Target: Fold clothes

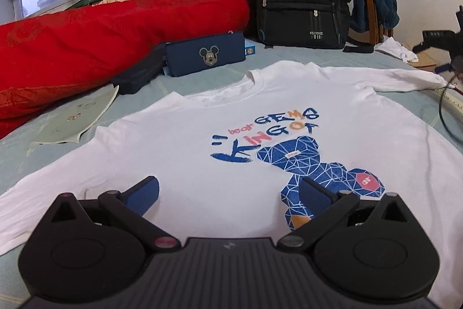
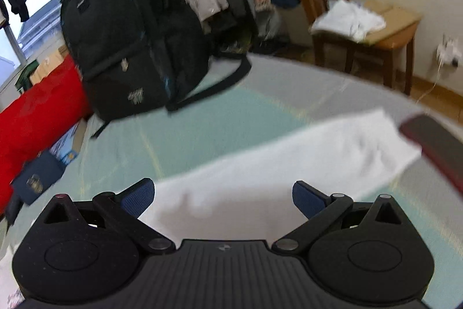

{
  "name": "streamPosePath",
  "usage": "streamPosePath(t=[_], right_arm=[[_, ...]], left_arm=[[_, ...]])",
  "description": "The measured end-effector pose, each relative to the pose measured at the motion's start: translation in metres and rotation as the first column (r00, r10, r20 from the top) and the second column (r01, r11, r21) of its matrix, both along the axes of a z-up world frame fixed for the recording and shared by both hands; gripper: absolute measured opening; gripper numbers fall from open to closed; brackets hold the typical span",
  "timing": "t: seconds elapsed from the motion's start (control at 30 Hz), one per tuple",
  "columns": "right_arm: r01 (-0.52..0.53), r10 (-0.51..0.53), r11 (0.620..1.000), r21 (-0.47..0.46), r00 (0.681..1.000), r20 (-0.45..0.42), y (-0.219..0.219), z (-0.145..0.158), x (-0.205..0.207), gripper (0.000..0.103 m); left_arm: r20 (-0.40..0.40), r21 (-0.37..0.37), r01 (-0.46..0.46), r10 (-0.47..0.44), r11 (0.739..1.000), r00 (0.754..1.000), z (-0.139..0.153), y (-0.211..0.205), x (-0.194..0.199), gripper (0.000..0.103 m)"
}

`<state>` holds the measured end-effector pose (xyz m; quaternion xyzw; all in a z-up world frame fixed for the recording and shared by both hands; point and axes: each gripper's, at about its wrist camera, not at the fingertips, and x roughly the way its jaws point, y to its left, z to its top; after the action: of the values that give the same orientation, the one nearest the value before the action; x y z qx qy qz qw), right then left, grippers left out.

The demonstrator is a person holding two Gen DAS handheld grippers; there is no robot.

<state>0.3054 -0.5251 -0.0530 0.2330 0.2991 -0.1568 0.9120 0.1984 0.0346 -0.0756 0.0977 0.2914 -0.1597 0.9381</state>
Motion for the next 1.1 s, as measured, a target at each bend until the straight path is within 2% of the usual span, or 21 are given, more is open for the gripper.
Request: streamPosePath(t=[0.07,0.13,0.23,0.4,0.53,0.63,0.7,0.8,0.93,1.0,1.1], right_arm=[[0.007,-0.007,1.0,-0.018,1.0,-0.011,-0.004,0.0,0.0,0.103],[0.029,-0.031,0.999,-0.026,0.997,-0.076,-0.011,-0.019,0.002,0.103],[-0.008,0.006,0.999,-0.046,0.999,-0.046,-0.016,-0.041,-0.02,0.103],[0.086,-0.091,0.994,-0.065,0.992,-0.088,-0.023,-0.024,-0.033,0.103],[0.005,-0.012,0.995,-0.102,0.998,-0.065,-0.006,-0.008,-0.014,0.103],[-0.085,0.071,0.99,-0.111,0.99,-0.124,0.014,-0.019,0.007,0.103],[-0.102,0.087,0.991,-0.092,0.983,-0.16,0.017,-0.033,0.01,0.103],[-0.069,0.051,0.988,-0.135,0.989,-0.138,0.012,-0.041,-0.003,0.103],[0.077,-0.101,0.986,-0.15,0.982,-0.159,0.005,-0.022,-0.01,0.103],[0.083,-0.103,0.985,-0.148,0.985,-0.139,0.003,-0.014,-0.008,0.103],[0.077,-0.101,0.987,-0.142,0.98,-0.17,0.004,-0.015,0.006,0.103]], left_arm=[[-0.013,0.016,-0.007,0.007,1.0,1.0,-0.004,-0.002,0.003,0.102],[-0.023,0.04,-0.017,0.018,0.999,1.0,-0.007,-0.003,0.006,0.102],[-0.042,0.032,-0.015,0.016,0.999,0.999,-0.011,-0.003,0.009,0.102],[-0.056,0.044,-0.019,0.021,0.999,0.998,-0.015,-0.004,0.011,0.102],[-0.055,0.048,-0.016,0.019,0.999,0.998,-0.015,-0.005,0.011,0.102],[-0.057,0.047,-0.016,0.019,0.999,0.998,-0.015,-0.005,0.011,0.102],[-0.055,0.045,-0.016,0.019,0.999,0.998,-0.015,-0.005,0.01,0.102],[-0.053,0.043,-0.017,0.019,0.999,0.998,-0.014,-0.004,0.009,0.102],[-0.049,0.04,-0.017,0.019,0.999,0.999,-0.012,-0.003,0.007,0.102],[-0.046,0.036,-0.015,0.016,0.999,0.999,-0.011,-0.002,0.006,0.102],[-0.041,0.031,-0.012,0.014,0.999,0.999,-0.01,-0.002,0.005,0.102]])
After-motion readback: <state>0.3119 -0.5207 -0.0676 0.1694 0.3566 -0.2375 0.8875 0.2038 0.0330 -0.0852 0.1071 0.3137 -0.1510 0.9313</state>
